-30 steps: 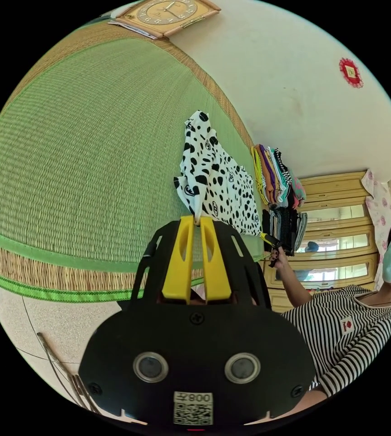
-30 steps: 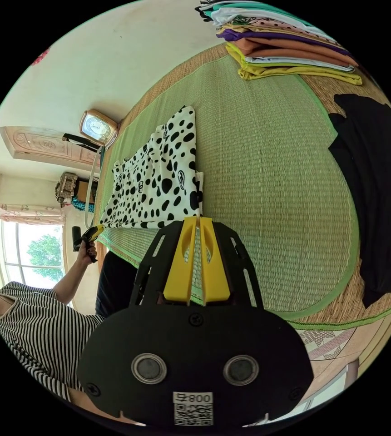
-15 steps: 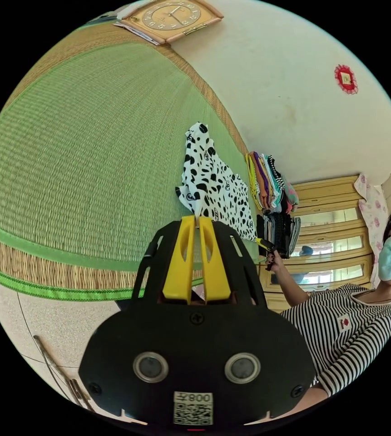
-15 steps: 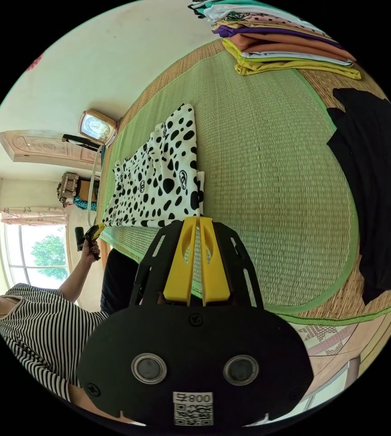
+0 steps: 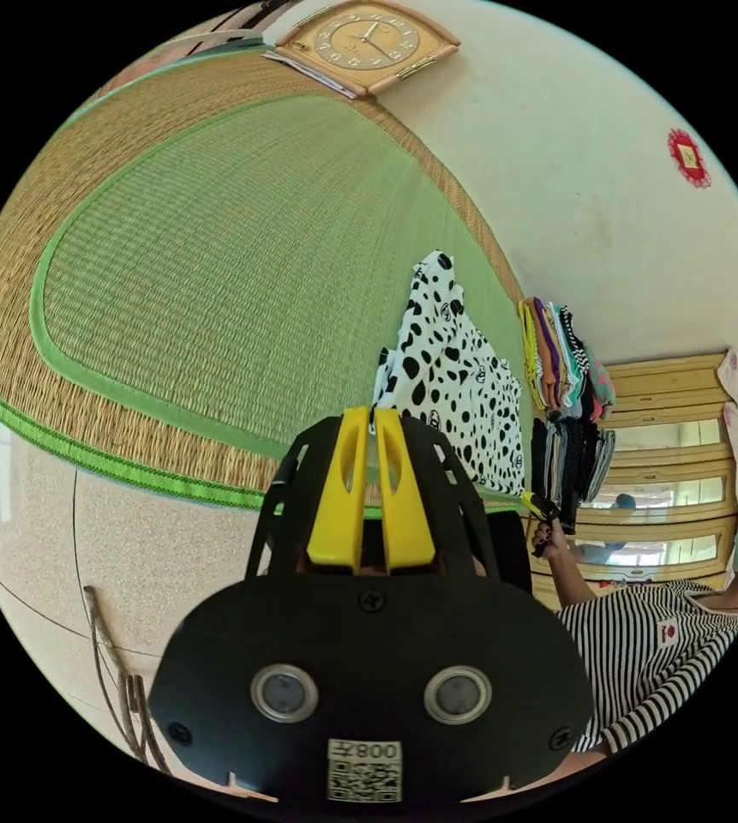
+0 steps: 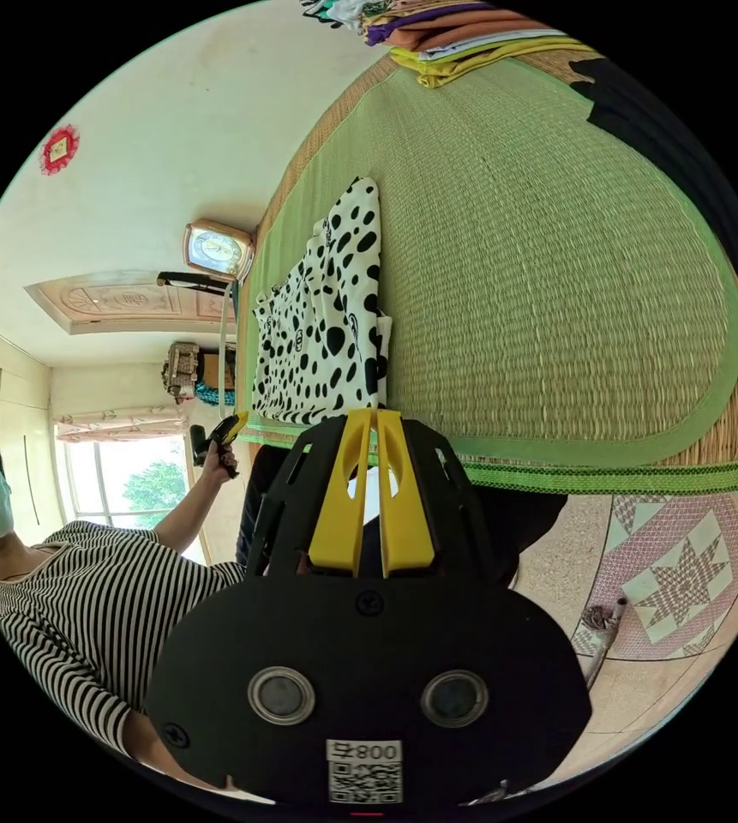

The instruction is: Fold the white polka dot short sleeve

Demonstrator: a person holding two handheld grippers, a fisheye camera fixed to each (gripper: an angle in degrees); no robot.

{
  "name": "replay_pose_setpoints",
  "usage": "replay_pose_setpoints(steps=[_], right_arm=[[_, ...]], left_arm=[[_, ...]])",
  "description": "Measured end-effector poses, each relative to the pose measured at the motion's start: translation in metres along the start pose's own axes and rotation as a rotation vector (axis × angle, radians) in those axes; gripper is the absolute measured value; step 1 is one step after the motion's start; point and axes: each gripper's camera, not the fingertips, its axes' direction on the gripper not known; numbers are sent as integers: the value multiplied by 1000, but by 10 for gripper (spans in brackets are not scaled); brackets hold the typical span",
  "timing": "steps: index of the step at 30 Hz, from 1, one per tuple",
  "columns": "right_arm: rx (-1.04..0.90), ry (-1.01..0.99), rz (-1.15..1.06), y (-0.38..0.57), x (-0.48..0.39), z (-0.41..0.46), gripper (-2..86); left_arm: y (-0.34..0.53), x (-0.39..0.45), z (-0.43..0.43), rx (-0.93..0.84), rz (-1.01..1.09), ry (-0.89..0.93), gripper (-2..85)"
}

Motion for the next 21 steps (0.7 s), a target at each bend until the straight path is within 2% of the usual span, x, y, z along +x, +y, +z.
replay_pose_setpoints(steps=[3, 10, 13, 16, 21], right_arm=[[8, -16, -24, 4, -4, -6, 6], [47, -65, -43, 4, -16, -19, 7], [59, -92, -46, 2, -20, -24, 7], [54, -97, -50, -3, -24, -27, 7], [39, -123, -83, -14, -36, -26, 8]], left_arm=[[17, 55, 14, -5, 140, 31, 36], [67, 262, 163, -346, 693, 156, 80], [93, 339, 220, -453, 911, 104, 90], [118, 392, 256, -479, 1072, 16, 93], [147, 432, 296, -502, 1168, -180, 46]])
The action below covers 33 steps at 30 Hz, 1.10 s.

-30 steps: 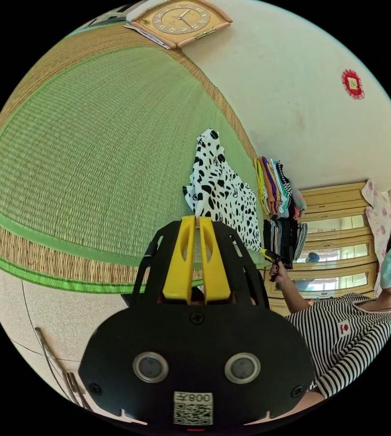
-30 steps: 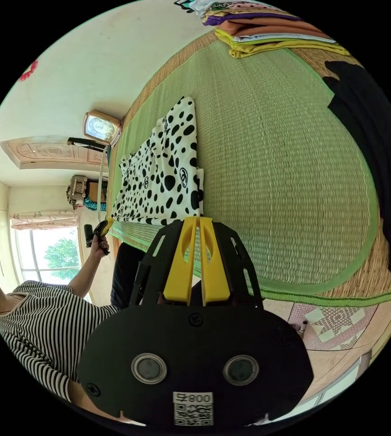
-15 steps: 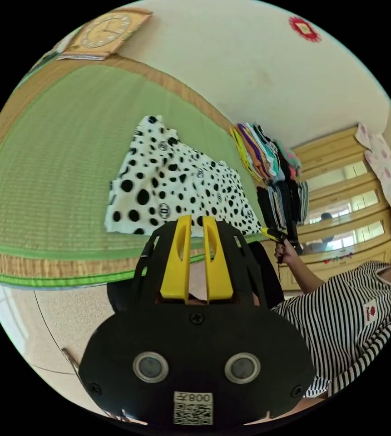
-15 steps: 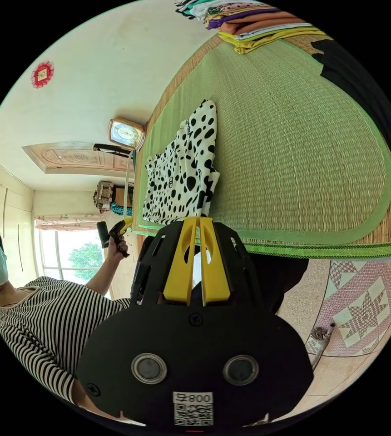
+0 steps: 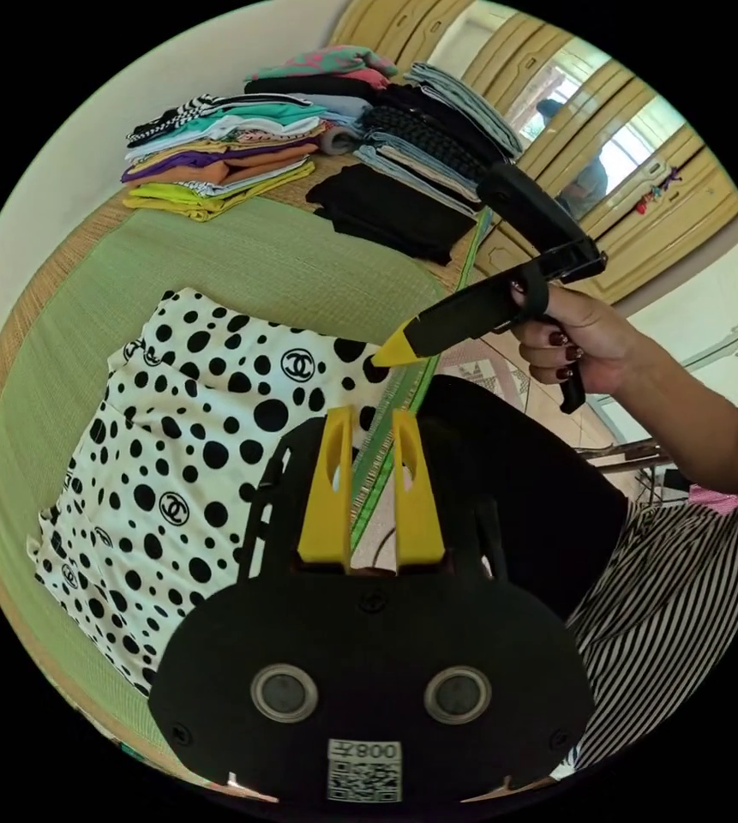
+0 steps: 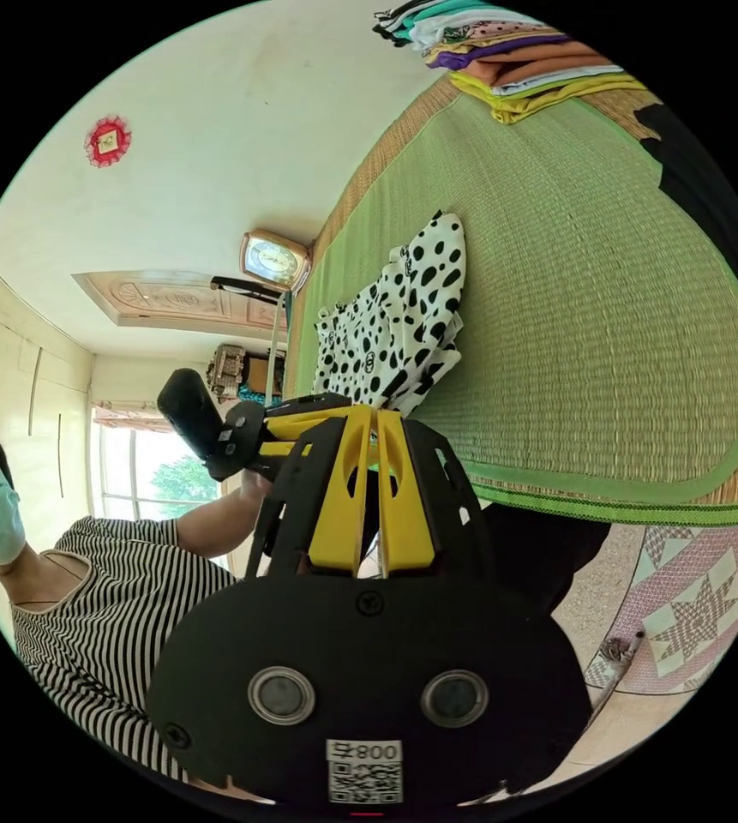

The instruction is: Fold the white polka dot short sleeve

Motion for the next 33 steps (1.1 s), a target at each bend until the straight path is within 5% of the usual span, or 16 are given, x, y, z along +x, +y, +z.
replay_pose_setpoints(steps=[13, 33], right_arm=[[97, 42, 59, -45, 41, -27, 52], [-17, 49, 147, -186, 56, 56, 68]], left_arm=[[15, -18, -26, 242, -303, 115, 9], [24, -27, 4, 221, -279, 222, 9]])
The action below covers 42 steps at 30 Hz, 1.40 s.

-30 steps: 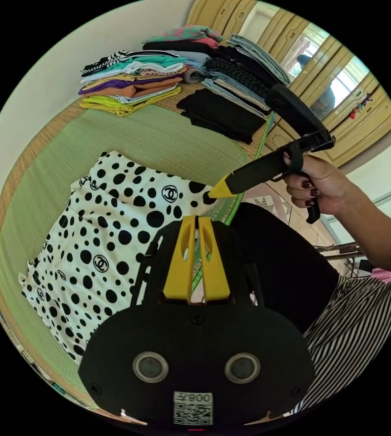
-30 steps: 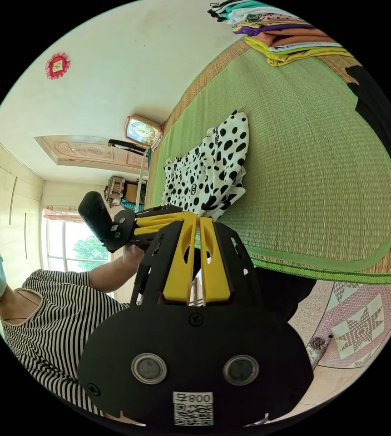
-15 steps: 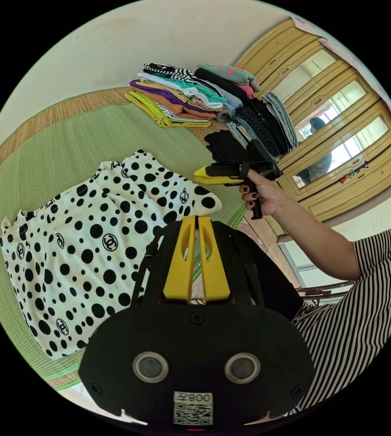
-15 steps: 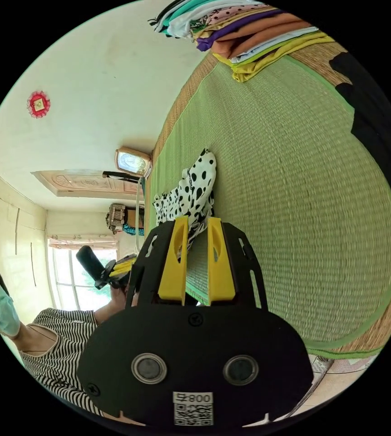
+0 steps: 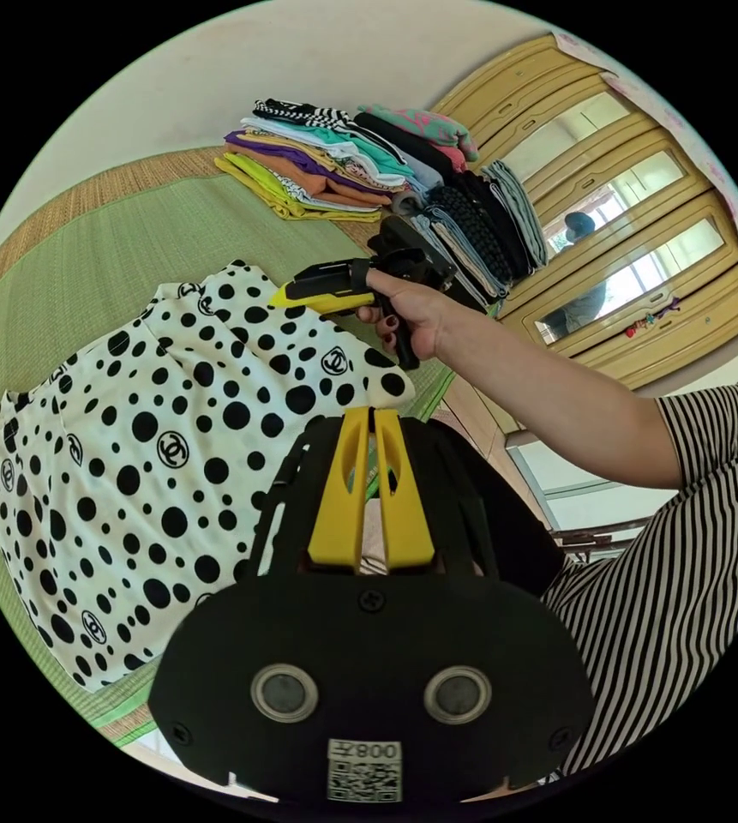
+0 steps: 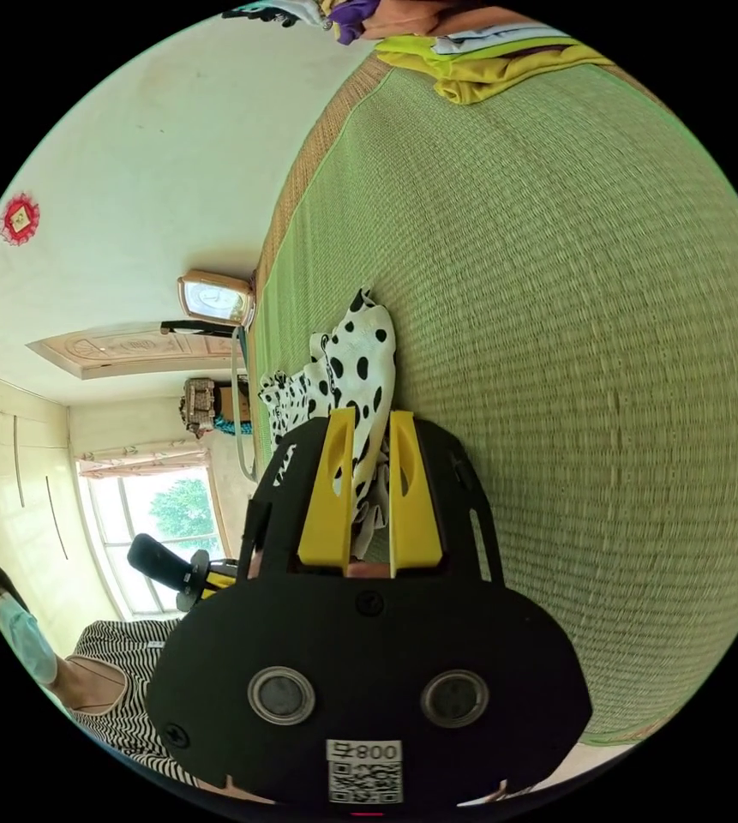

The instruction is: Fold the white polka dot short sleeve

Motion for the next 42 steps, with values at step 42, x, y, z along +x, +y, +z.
replay_pose_setpoints(steps=[42], right_arm=[[-241, 387, -445, -17, -345, 351, 8]], left_arm=[[363, -363, -218, 639, -801, 288, 10]])
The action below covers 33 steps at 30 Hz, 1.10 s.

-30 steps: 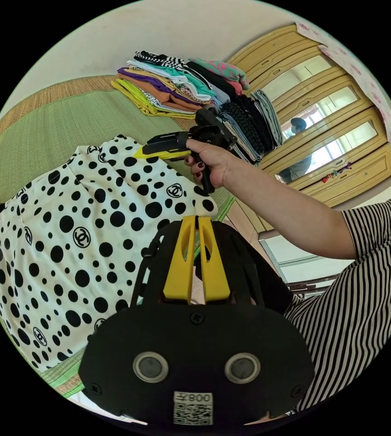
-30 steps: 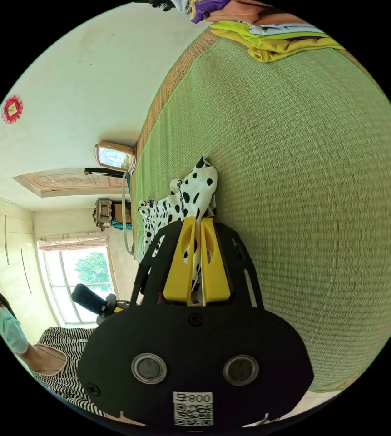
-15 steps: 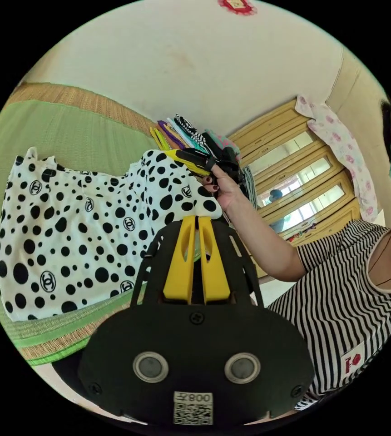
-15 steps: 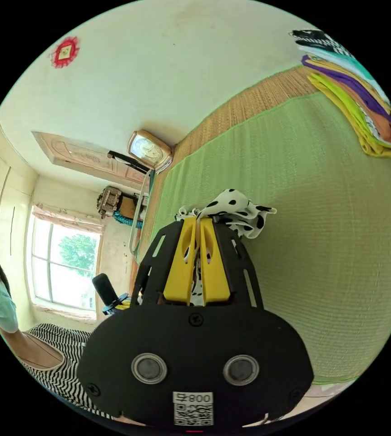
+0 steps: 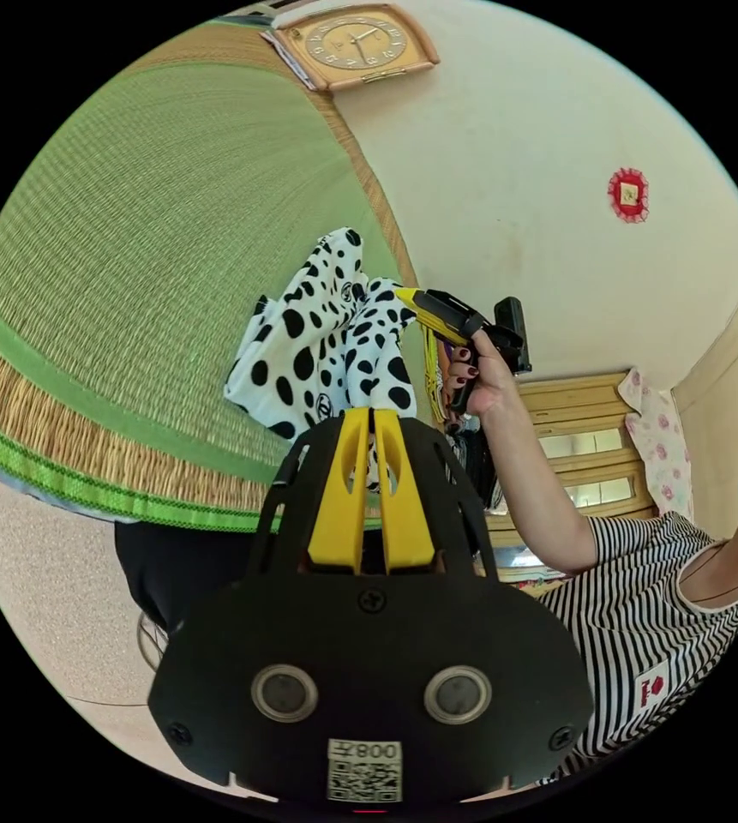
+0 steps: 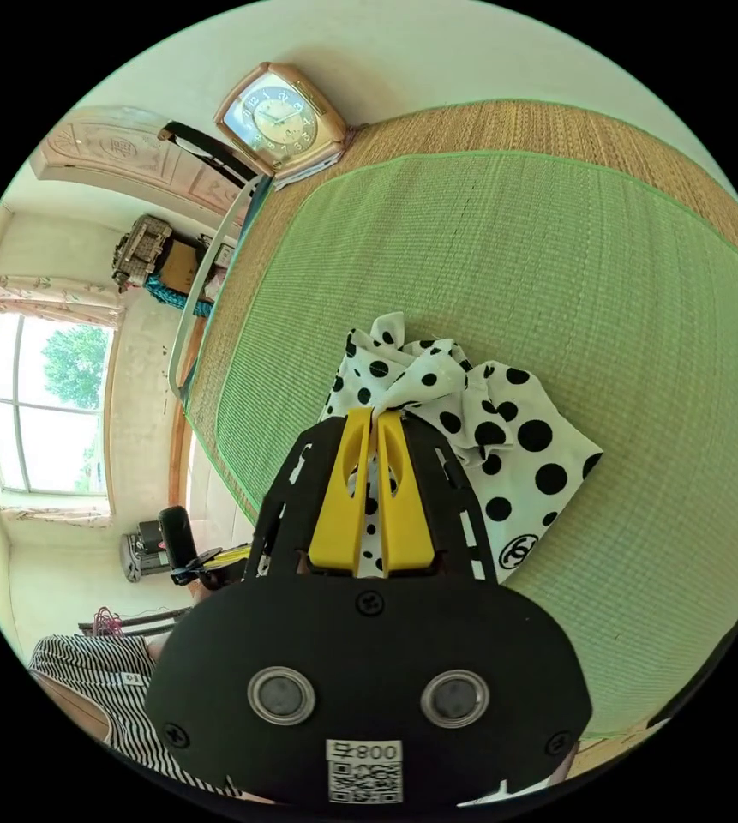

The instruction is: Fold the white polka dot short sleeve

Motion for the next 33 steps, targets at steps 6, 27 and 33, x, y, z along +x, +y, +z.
replay_pose_setpoints(steps=[6, 27, 33], right_arm=[[-46, 47, -29, -26, -32, 30, 9], [-61, 171, -199, -58, -101, 44, 28], [-64, 167, -186, -56, -88, 49, 8]], left_arm=[[-15, -42, -34, 38, -64, 50, 10], [-44, -83, -102, 50, 55, 47, 7], [-67, -79, -80, -65, 140, -101, 3]])
